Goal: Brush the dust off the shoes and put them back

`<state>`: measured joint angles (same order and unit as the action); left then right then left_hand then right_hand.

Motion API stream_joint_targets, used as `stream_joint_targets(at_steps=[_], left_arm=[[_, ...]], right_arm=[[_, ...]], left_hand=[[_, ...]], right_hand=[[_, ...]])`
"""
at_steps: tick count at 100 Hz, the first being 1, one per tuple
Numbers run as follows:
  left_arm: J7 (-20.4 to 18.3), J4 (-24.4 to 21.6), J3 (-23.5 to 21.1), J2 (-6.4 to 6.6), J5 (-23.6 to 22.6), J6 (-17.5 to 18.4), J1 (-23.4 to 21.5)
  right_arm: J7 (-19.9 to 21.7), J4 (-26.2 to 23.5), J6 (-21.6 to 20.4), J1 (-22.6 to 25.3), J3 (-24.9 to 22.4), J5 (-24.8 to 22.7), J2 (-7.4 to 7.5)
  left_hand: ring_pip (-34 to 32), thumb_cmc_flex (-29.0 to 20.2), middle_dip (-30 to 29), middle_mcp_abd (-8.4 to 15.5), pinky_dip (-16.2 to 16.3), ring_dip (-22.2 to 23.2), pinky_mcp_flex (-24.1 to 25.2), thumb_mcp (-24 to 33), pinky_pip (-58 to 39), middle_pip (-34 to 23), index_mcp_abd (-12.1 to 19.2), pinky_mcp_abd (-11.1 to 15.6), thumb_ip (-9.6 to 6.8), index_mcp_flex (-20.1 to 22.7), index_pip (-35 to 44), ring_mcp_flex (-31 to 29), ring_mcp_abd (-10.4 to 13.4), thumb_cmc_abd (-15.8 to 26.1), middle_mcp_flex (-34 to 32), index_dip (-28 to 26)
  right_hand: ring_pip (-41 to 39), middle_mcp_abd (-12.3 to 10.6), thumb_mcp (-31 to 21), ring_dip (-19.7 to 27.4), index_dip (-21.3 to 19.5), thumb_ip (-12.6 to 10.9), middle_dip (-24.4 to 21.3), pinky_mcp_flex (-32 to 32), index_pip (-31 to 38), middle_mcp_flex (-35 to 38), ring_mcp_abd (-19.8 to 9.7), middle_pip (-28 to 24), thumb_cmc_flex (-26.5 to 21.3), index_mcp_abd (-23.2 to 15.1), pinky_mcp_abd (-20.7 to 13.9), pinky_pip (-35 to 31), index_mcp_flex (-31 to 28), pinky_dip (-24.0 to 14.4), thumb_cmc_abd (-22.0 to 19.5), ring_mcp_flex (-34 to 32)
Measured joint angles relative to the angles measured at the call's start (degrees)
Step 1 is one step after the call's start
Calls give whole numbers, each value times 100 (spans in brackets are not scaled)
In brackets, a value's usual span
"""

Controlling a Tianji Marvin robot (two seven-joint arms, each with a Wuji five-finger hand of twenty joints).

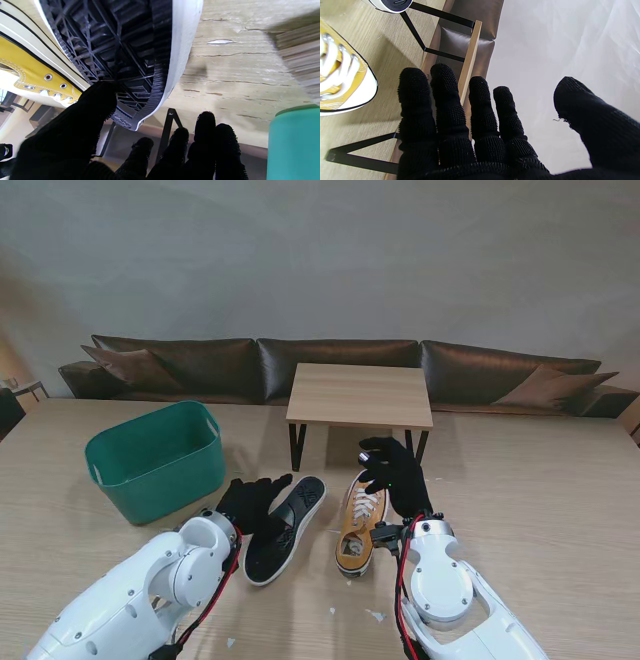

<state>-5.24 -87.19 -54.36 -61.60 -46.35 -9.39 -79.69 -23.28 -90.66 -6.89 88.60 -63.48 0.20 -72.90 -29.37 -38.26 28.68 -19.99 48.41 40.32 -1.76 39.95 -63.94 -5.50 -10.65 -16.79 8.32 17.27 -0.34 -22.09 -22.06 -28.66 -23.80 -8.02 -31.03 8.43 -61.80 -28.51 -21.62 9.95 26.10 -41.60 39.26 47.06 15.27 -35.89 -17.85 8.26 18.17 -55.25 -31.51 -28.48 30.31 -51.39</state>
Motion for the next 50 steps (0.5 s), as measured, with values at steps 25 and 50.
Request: stream_joint_targets(at_steps=[25, 50], left_arm=[[35, 56, -174, 55, -265, 948, -96], [572, 246, -122, 70, -289, 1088, -77]], right_arm=[[2, 10, 2, 1, 2, 11, 0], [55, 15, 5, 7, 1, 60, 0]], left_hand=[[-40, -524, -6, 180, 0, 52, 213, 408, 181, 43, 996, 239, -194, -77, 207, 174, 188, -16, 492, 13], [-644, -531, 411, 176, 154, 338, -97, 657, -241, -251, 1103, 239, -101, 1581, 1300, -24, 195, -303, -220, -824]], right_hand=[[0, 1, 0, 0, 0, 0, 0, 0, 0, 0, 5, 0, 0, 1, 0, 1, 0, -3, 0, 0], [0, 1, 0, 0, 1, 0, 0, 0, 0, 0, 18, 0, 0, 1, 1, 31, 0, -9, 0, 0]])
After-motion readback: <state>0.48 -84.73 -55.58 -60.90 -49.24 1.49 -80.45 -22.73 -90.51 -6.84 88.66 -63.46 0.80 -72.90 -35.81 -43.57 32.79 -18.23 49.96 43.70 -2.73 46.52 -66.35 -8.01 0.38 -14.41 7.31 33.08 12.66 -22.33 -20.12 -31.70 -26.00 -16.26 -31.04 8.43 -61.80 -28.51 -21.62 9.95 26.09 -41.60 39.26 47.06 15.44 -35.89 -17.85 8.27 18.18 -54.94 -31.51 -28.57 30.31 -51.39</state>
